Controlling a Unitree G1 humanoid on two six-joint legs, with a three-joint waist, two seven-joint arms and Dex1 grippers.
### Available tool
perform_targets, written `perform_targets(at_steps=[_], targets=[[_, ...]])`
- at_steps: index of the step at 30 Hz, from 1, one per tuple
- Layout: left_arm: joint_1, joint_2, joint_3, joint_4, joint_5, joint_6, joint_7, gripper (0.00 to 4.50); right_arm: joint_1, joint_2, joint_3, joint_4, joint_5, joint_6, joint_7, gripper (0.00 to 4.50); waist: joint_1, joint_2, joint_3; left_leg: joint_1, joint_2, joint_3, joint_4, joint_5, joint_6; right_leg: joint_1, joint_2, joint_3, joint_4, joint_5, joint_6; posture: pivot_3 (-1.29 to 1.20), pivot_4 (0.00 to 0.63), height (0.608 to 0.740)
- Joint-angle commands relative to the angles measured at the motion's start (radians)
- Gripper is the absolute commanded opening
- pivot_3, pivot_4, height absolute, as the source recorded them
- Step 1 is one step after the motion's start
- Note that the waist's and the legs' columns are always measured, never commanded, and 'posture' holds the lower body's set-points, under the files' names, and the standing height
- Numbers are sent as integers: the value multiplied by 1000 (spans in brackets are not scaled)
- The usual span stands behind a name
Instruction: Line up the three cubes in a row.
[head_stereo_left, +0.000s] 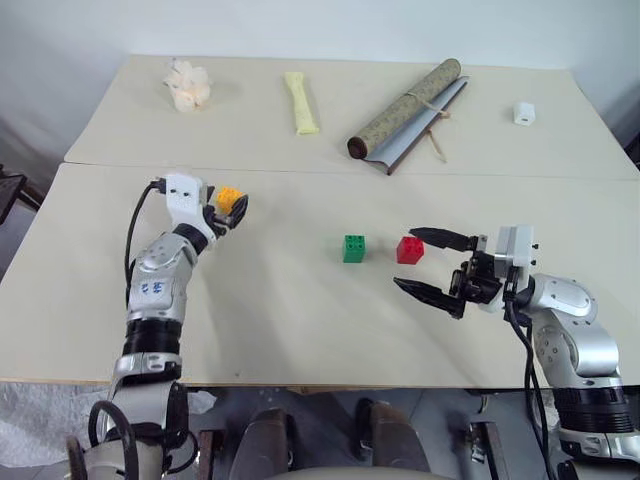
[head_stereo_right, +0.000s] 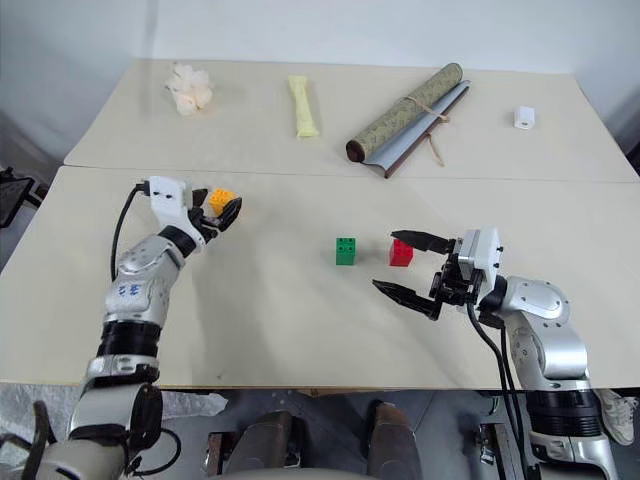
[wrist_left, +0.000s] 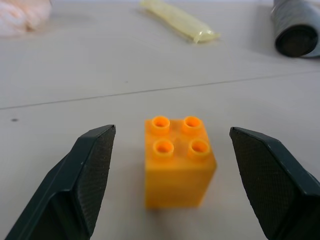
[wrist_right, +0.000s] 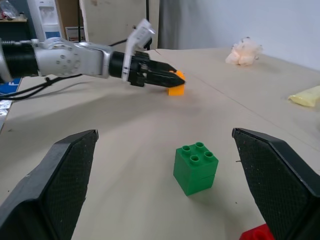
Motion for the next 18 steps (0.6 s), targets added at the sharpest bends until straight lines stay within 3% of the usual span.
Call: perform_targets(at_steps=[1,8,12,15,18], targets=[[-25,9,18,16,6,-14,33,3500,-16,5,-8,-40,17,0,-7,4500,-1,0,0,0,0,0,0,0,0,0,0,0,0,0,0,0,150,740],[-6,104,-3,-70,-44,157,-121,1515,19,4,-22,-62,17,-3,-29,4500,-1,0,0,0,0,0,0,0,0,0,0,0,0,0,0,0,150,740],[-58,180,-21,-114,-154,351,-345,1514,38,-1,-33,-83,28,8,-45,4500,3,0,0,-1,0,0,0,0,0,0,0,0,0,0,0,0,150,740],[-137,220,-50,-73,-190,266,-588,1514,57,-17,-49,-103,40,27,-48,4500,6,0,0,-1,0,-1,1,0,0,0,0,-1,0,0,0,0,150,740],[-192,235,-128,35,-159,38,-895,1514,78,-47,-73,-107,43,36,-38,4500,4,0,0,-2,0,0,0,0,0,0,0,-1,-1,0,0,0,150,740]])
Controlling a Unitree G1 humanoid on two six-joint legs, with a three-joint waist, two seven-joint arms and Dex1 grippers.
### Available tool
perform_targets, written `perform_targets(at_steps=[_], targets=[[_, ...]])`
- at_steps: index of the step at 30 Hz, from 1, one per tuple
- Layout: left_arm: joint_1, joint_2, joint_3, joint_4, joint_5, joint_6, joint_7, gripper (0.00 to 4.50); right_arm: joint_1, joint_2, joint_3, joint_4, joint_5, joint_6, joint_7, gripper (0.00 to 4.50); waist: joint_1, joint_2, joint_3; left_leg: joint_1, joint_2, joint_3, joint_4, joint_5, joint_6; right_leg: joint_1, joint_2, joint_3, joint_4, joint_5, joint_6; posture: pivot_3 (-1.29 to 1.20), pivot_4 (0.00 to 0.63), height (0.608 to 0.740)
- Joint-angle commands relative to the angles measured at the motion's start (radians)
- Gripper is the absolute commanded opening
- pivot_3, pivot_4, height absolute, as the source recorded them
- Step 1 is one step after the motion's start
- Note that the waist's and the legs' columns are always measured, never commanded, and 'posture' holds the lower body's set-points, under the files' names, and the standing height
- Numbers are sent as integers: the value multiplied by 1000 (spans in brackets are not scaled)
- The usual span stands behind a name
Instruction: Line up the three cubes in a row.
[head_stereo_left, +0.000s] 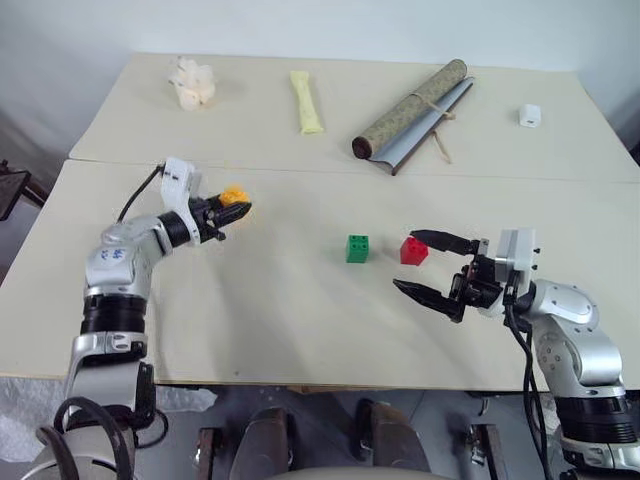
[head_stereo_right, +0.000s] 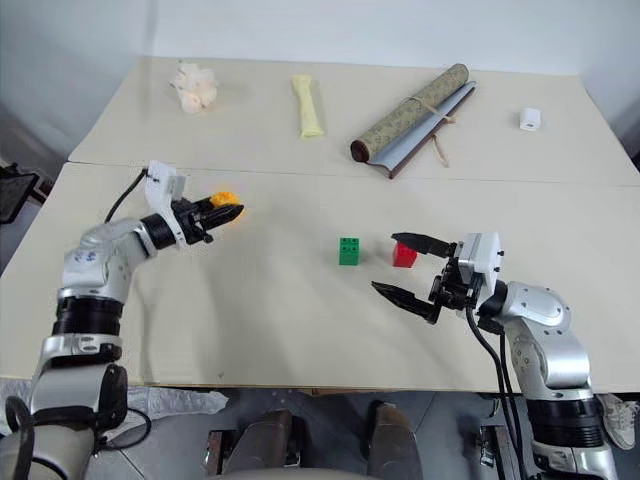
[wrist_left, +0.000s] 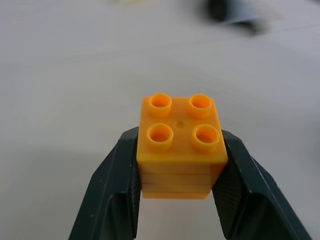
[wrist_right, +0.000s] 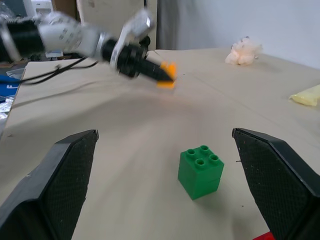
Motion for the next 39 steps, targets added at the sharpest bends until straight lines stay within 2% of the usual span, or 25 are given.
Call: perform_targets(at_steps=[1,6,9,11,16,28,30,37,39], targets=[[-63,9,-79,128,34,-274,-304,1514,18,-44,-62,-31,22,1,10,4500,-3,1,-1,1,0,1,0,0,0,0,0,0,0,0,0,0,150,740],[-158,-58,-142,434,96,-559,-553,1514,49,-103,-128,10,8,-35,45,4500,-8,1,0,1,1,2,-2,0,0,-1,2,1,-1,0,0,0,150,740],[-198,-102,-191,577,174,-704,-595,1514,81,-115,-196,12,56,7,20,4500,-6,0,0,0,1,2,-1,0,0,-1,2,1,-1,0,0,0,150,740],[-225,-131,-200,647,203,-769,-557,1514,105,-107,-232,-10,99,46,-7,4500,-3,0,0,0,1,2,-1,0,0,-1,2,1,-2,0,0,0,150,740],[-264,-181,-177,750,244,-795,-422,1514,191,-119,-245,-46,91,52,12,4500,-1,-1,0,0,1,2,-1,0,0,-1,1,1,-2,0,0,0,150,740],[-280,-203,-171,801,320,-804,-379,1514,245,-107,-234,-89,82,37,4,4500,-2,-1,0,0,1,2,-1,0,1,-1,1,1,-1,0,0,0,150,740],[-285,-203,-167,802,327,-805,-362,2251,246,-104,-229,-95,79,37,-1,4500,-2,-1,0,0,1,2,-1,0,1,-1,1,1,-1,0,0,0,150,740],[-275,-200,-157,797,337,-796,-332,4337,240,-100,-216,-96,75,37,-5,4500,-2,-1,0,0,1,2,-1,0,1,-1,1,1,-1,0,0,0,150,740],[-258,-189,-158,794,349,-808,-313,4494,221,-100,-202,-91,74,38,-1,4500,-3,-1,0,0,1,2,-1,0,1,-1,1,1,-1,0,0,0,150,740]])
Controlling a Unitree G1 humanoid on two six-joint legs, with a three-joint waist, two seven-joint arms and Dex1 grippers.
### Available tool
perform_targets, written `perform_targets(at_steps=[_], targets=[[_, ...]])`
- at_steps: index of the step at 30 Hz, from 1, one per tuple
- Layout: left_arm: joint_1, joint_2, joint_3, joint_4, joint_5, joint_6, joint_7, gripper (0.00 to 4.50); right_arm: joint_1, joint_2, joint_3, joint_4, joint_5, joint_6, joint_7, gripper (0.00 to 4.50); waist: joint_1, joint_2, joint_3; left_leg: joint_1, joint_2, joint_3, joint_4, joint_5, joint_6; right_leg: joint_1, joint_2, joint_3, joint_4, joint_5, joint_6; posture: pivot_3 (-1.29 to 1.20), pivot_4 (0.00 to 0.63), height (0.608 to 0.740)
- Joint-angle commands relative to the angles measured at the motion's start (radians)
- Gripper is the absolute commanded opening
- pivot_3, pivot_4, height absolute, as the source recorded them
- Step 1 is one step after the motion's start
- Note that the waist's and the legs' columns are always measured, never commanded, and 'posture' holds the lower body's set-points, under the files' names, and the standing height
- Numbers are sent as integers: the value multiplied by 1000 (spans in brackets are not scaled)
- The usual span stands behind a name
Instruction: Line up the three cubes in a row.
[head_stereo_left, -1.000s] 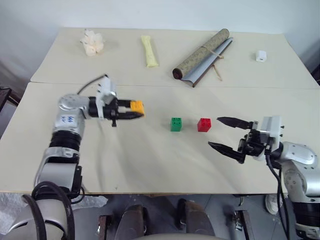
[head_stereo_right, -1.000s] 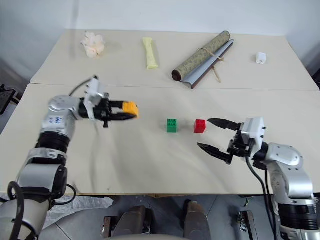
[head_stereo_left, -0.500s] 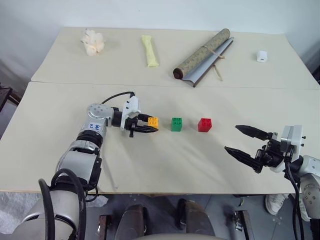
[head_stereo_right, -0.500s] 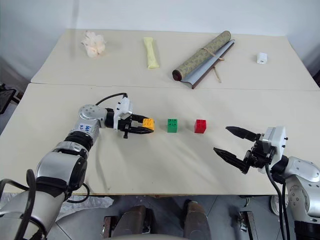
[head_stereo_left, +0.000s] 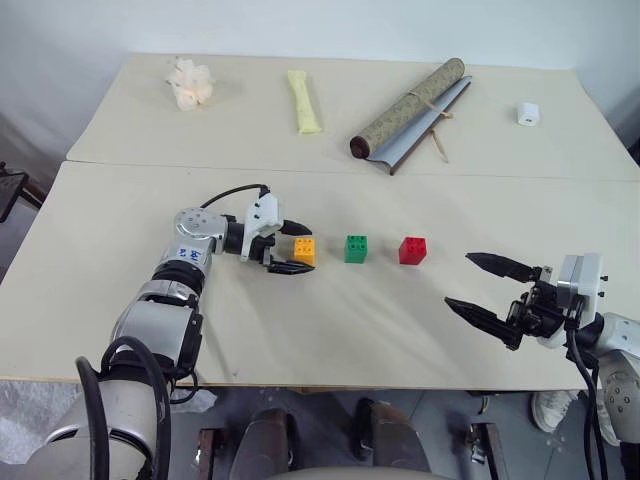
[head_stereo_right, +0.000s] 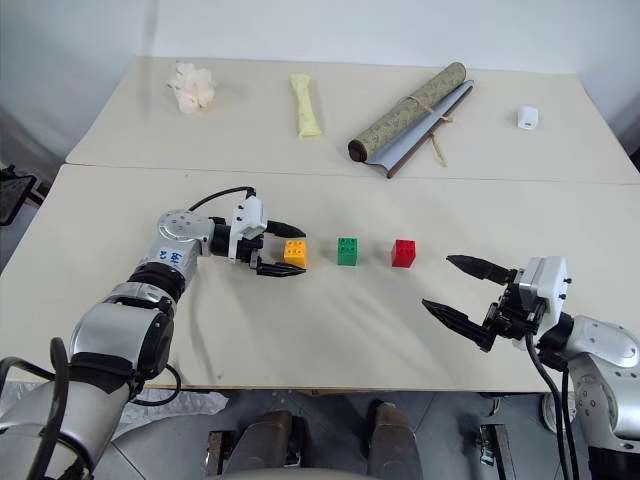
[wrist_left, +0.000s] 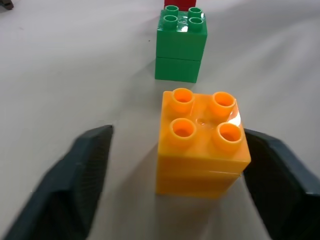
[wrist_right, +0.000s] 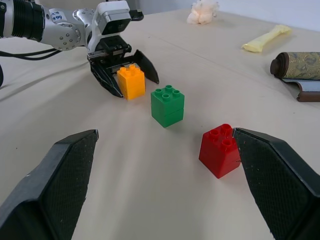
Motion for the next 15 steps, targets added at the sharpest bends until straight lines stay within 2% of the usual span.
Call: perform_targets(at_steps=[1,4,9,12,15], targets=[[3,23,10,-9,16,-17,25,4494,-23,6,10,-19,9,-8,4,4500,-1,0,0,0,0,0,0,0,0,0,0,0,0,0,0,0,150,740],[15,29,34,-18,-4,-23,17,4494,-34,4,22,-16,12,-6,11,4500,-1,0,0,0,0,0,0,0,0,0,0,0,0,0,0,0,150,740],[91,81,149,-150,-166,35,-183,4494,-44,-2,30,-24,28,1,32,4500,-3,0,0,0,0,0,0,0,0,0,0,0,0,0,0,0,150,740],[239,170,203,-385,-253,94,-218,4494,-71,0,28,12,54,-7,83,4500,-14,0,0,0,1,0,0,0,0,0,0,0,1,0,0,0,150,740],[408,249,258,-665,-356,286,-169,4494,-141,-9,63,112,23,-61,180,4500,-29,0,0,1,2,-1,0,0,0,0,0,1,1,0,0,0,150,740]])
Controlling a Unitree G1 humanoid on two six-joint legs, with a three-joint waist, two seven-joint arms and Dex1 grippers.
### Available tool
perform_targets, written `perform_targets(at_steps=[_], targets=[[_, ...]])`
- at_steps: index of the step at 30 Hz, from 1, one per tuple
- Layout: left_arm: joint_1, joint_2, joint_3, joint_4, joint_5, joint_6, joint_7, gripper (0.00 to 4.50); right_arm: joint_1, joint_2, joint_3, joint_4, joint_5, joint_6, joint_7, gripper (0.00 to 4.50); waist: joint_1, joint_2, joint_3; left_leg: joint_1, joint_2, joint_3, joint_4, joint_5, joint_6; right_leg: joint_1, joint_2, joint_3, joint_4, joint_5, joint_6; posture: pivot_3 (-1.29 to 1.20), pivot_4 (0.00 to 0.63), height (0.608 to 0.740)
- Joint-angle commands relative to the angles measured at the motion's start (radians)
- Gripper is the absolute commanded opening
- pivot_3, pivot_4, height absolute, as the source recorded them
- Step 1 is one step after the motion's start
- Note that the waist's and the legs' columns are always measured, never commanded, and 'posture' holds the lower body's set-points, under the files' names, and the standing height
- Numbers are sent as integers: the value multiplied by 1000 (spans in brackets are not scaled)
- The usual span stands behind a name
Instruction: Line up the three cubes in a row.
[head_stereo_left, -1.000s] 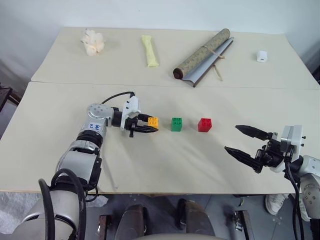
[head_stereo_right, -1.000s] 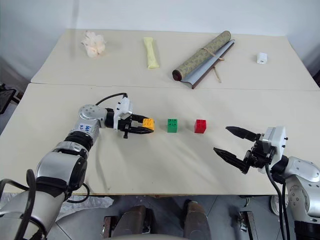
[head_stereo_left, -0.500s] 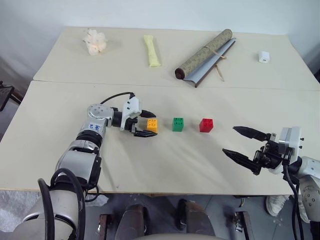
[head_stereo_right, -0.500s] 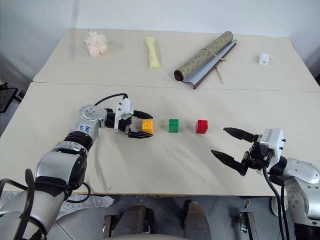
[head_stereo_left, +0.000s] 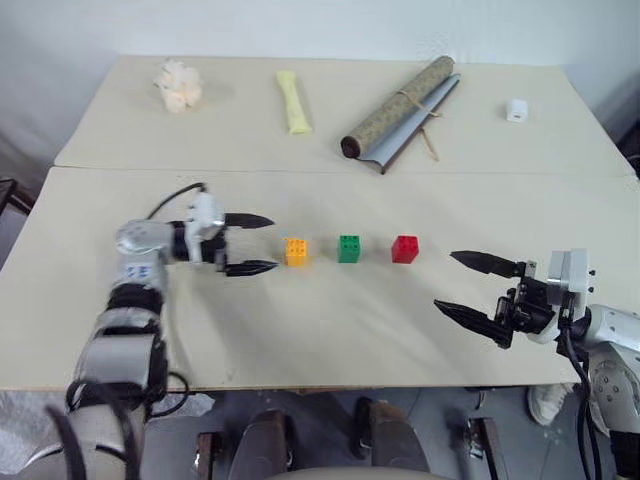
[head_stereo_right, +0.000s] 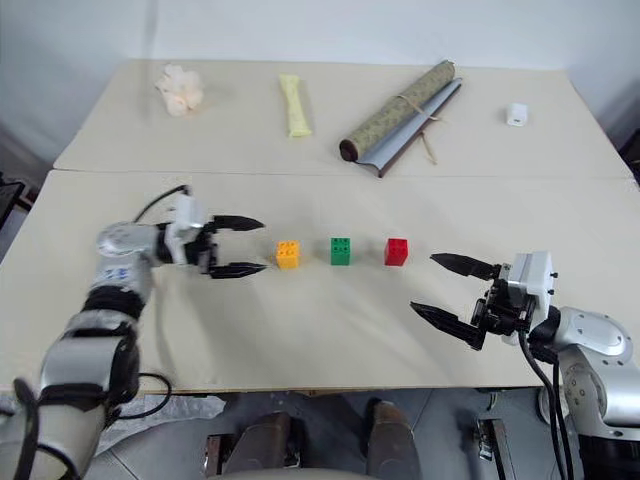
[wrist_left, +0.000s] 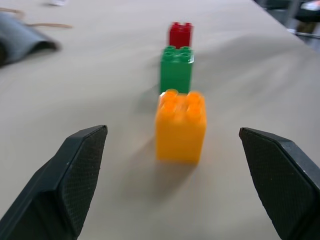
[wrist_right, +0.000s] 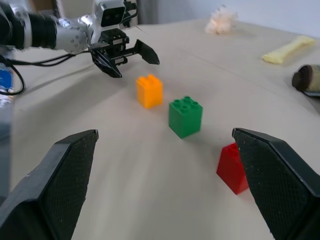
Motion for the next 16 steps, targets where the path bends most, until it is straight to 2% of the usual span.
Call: perform_targets(at_steps=[1,4,7,9,16], targets=[[143,76,65,-300,-118,184,24,4494,-83,-8,14,102,-12,-85,119,4500,-1,0,0,0,0,0,0,0,0,0,0,0,0,0,0,0,150,740],[299,142,106,-504,-161,287,72,4494,-172,-29,34,223,-35,-126,217,4500,1,0,0,0,0,0,1,0,0,0,0,1,1,0,0,0,150,740],[398,176,144,-615,-185,328,125,4494,-260,-12,40,319,-48,-175,260,4500,13,1,1,0,0,-2,1,0,0,1,-2,0,1,0,0,0,150,740],[422,178,159,-645,-170,334,196,4494,-287,-3,50,343,-46,-185,288,4500,23,1,1,0,0,-2,2,0,0,1,-2,0,1,0,0,0,150,740],[410,172,133,-603,-134,246,248,4494,-326,-4,75,430,-96,-254,324,4500,27,1,0,0,-1,0,1,0,0,1,-2,-1,1,0,0,0,150,740]])
